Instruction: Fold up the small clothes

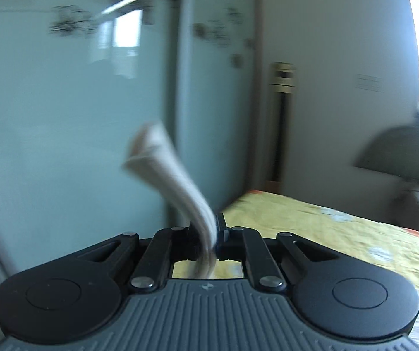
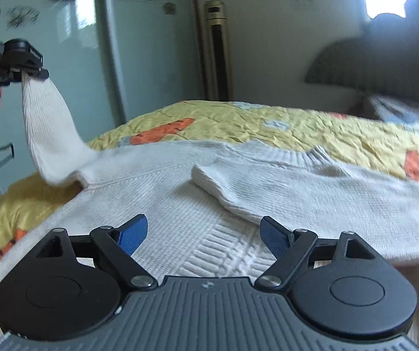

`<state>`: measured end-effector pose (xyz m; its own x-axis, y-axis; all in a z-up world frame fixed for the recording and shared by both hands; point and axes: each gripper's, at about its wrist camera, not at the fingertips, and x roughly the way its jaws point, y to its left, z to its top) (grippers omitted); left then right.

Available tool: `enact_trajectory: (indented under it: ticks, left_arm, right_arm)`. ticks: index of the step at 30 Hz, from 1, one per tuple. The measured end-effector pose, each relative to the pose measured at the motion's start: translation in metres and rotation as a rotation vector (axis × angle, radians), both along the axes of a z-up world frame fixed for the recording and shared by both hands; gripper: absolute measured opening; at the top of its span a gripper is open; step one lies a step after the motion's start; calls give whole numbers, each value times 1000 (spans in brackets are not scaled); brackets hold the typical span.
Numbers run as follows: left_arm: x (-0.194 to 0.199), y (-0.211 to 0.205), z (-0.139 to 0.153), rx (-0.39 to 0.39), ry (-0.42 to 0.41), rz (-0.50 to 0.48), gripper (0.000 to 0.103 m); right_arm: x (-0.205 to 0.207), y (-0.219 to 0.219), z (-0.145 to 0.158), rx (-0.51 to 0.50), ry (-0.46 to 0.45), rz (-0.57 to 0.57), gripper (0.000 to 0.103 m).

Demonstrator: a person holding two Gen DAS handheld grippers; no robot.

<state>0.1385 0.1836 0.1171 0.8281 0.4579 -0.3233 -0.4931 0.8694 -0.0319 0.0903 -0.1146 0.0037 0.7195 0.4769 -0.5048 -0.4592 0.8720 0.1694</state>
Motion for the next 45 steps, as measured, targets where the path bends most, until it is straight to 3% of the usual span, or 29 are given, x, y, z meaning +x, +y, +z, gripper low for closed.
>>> enact_trajectory:
  ticks: [8,16,22,27,29,32,33,34,41,42,44,45]
  left_arm:
    - [14,-67,-16,11,13,-188,9]
    - [26,-95,-34,-48,116,-337,9]
    - [11,-80,-55,-90,242,-360,10]
    - [-12,-46,-79,-110,318,-313,15]
    - [-19,-26,-84,-168,324,-291,20]
    - [-32,1,-90,-249,298,-247,50]
    - [-37,7,-90,-260,281,-231,65]
    - [-42,12,-90,-262,261,-216,72]
    - [-50,14,-89,-244,254,-202,72]
    - [-49,13,-90,-245,259,-200,72]
    - [-48,12,-93,-247,267,-197,72]
    - [-48,11,-95,-251,272,-196,72]
  right_arm:
    - [10,-41,-6,119,70,-97,88]
    - [17,-62,-16,200,124,-145,88]
    - [36,-40,-1,230,153,9,88]
    - [77,-2,-9,438,376,166,88]
    - [93,20,-21,541,505,211,87]
    - [112,48,-44,635,657,188,79]
    - [115,56,-50,647,690,170,75]
    - [118,64,-56,658,710,157,72]
    - [132,109,-59,676,659,81,68]
    - [134,114,-57,660,645,68,62]
    - [138,122,-55,620,627,40,37]
    - [140,125,-56,602,625,25,11]
